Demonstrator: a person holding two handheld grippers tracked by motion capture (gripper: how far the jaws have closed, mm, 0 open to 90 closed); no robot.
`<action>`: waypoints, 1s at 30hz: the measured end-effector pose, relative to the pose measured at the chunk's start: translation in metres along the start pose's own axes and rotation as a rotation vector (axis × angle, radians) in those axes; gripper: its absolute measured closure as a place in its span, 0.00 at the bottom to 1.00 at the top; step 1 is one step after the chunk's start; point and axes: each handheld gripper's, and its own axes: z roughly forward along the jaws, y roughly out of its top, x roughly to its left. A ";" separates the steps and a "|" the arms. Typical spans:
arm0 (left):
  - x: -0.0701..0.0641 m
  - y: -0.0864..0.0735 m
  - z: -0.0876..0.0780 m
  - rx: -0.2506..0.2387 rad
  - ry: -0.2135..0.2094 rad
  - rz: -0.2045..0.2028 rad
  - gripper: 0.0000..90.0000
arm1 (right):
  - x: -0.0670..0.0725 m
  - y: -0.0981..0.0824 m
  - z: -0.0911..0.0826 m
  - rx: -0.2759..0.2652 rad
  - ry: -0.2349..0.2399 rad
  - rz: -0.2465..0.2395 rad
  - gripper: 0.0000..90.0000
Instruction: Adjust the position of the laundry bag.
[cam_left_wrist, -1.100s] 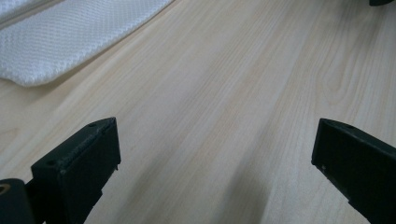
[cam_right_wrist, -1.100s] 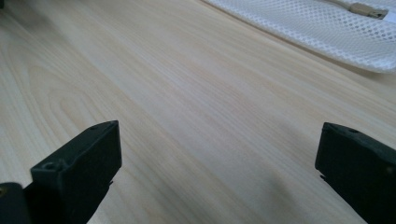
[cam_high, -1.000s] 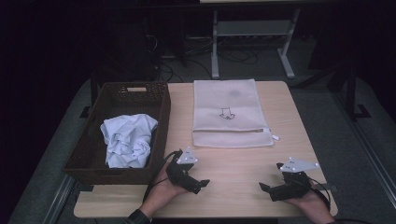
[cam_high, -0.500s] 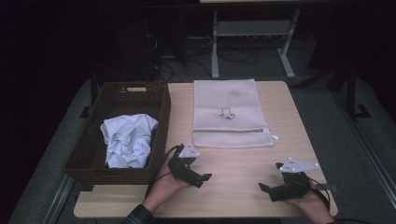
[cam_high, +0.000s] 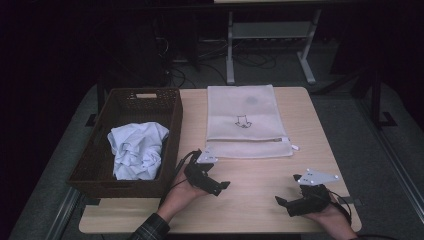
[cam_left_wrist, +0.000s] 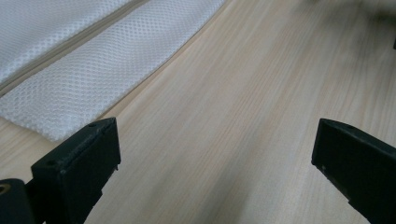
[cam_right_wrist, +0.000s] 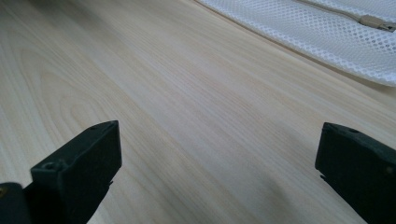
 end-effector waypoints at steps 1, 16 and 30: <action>0.000 0.001 0.000 0.001 0.000 0.002 0.01 | 0.000 0.000 0.000 0.000 0.001 -0.002 0.00; 0.013 0.017 0.009 -0.005 0.019 -0.015 0.01 | -0.004 0.002 -0.004 -0.014 0.005 0.003 0.00; 0.024 0.035 0.019 -0.014 0.059 -0.023 0.01 | -0.006 0.004 -0.006 -0.030 0.018 0.015 0.00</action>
